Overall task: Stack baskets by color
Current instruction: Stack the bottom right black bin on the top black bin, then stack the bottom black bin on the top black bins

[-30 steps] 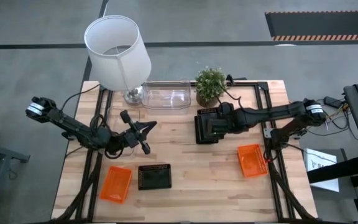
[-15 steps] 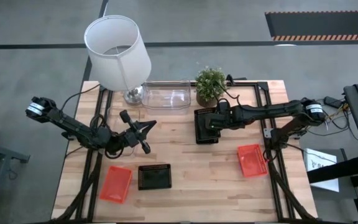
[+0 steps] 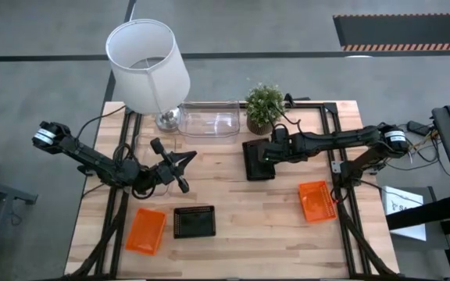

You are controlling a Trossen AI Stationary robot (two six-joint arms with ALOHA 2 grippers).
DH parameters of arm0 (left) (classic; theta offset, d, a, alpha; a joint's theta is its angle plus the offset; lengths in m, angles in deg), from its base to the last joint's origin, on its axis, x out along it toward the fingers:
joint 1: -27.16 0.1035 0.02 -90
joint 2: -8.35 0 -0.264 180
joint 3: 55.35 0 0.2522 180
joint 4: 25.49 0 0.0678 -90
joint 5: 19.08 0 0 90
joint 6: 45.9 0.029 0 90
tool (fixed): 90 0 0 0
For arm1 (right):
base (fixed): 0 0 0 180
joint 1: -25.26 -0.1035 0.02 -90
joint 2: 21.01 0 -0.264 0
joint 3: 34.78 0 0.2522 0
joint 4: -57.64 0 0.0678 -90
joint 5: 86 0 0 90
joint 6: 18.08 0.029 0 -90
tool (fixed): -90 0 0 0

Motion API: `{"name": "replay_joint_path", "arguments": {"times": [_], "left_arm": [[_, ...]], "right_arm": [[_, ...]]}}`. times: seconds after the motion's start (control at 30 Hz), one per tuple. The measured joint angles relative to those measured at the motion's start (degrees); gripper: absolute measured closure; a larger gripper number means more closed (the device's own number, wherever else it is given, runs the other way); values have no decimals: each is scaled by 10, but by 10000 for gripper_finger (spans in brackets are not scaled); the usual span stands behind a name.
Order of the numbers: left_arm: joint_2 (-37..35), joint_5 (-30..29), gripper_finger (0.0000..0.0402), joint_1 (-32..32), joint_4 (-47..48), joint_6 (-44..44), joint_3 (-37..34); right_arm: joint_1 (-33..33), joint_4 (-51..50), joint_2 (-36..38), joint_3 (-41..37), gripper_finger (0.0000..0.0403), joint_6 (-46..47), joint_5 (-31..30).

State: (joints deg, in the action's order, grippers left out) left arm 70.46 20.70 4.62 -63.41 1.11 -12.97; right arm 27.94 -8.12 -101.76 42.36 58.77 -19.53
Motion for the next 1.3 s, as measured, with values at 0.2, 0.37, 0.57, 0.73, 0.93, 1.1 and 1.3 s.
{"name": "replay_joint_path", "arguments": {"times": [0.2, 0.37, 0.57, 0.73, 0.93, 1.1, 1.3], "left_arm": [[0, 0, 402, 0, 0, 0, 0], [0, 0, 402, 0, 0, -1, 0], [3, 0, 402, 0, 2, -2, 0], [5, 0, 402, -1, 2, -23, 0], [7, 15, 402, -1, 3, -88, 0], [8, 16, 402, -1, 5, -147, 0], [10, 18, 402, -1, 17, -201, -2]], "right_arm": [[0, 0, 0, 0, 301, -14, 20], [0, -2, 1, 16, 271, -65, 30], [-9, 5, 11, 31, 278, -204, 23], [-87, 61, 22, 9, 304, -400, -42], [-194, 213, 51, -53, 331, -583, -93], [-232, 283, 90, -97, 349, -634, -95], [-238, 286, 123, -130, 360, -638, -96]]}}
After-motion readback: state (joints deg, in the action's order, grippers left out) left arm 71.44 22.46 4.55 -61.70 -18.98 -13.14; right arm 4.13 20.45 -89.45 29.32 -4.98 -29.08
